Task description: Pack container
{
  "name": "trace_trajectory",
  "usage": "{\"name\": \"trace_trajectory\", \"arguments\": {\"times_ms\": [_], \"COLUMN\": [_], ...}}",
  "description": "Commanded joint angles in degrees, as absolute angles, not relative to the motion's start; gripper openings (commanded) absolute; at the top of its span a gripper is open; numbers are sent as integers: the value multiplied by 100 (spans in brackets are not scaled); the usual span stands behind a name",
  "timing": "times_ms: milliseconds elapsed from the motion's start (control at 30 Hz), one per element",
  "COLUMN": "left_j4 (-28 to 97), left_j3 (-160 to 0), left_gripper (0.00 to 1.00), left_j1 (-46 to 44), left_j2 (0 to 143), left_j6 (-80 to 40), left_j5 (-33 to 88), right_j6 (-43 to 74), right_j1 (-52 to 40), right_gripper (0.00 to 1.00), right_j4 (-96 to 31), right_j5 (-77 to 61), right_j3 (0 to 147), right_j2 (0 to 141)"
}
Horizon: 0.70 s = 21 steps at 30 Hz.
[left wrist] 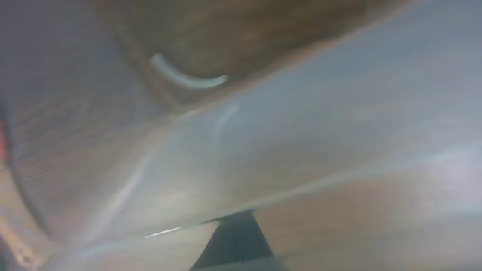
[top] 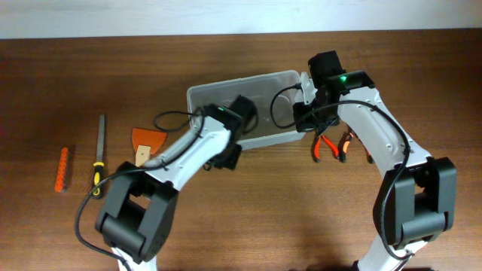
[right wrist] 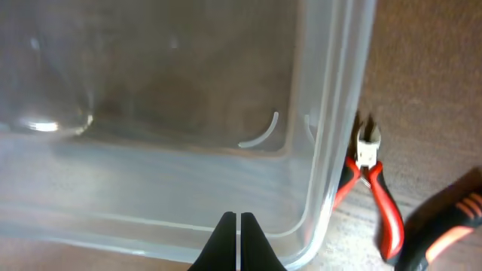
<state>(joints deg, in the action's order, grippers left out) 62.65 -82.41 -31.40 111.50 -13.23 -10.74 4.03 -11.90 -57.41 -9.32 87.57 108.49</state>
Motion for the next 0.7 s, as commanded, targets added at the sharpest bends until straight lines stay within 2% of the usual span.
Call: {"name": "trace_trajectory", "arguments": {"times_ms": [0,267,467,533,567,667], "left_j4": [6230,6383,6807,6853,6862,6936], "left_j3": [-8259,-8381,-8855,-8919,-8919,-8919], "left_gripper": [2,2,2,10,18,23], "left_j1": [-2849,-2469,-2158,-1955,-1841,-1400], "left_j2": [11144,10925,10071,9725,9583,9242], "left_j6": [-1326,-1479,-1479,-1479,-1479,-1476], "left_j5": [-1184,-926,-1129,-1363,-1476,-1811], "right_j6": [322,322,322,329,344,349], "right_j1": [-1249,-1236,-1194,-1103,-1035,-703], "right_gripper": [4,4,4,4,4,4], "right_j4": [-5835,-5951,-5990,-6014,-6031,-6073], "right_j5": [-987,-987,-943,-801,-711,-631], "right_j3": [8862,8914,9614,9955,10116,10466], "right_j2": [10938,10906,10453,10276,10208,10127]}}
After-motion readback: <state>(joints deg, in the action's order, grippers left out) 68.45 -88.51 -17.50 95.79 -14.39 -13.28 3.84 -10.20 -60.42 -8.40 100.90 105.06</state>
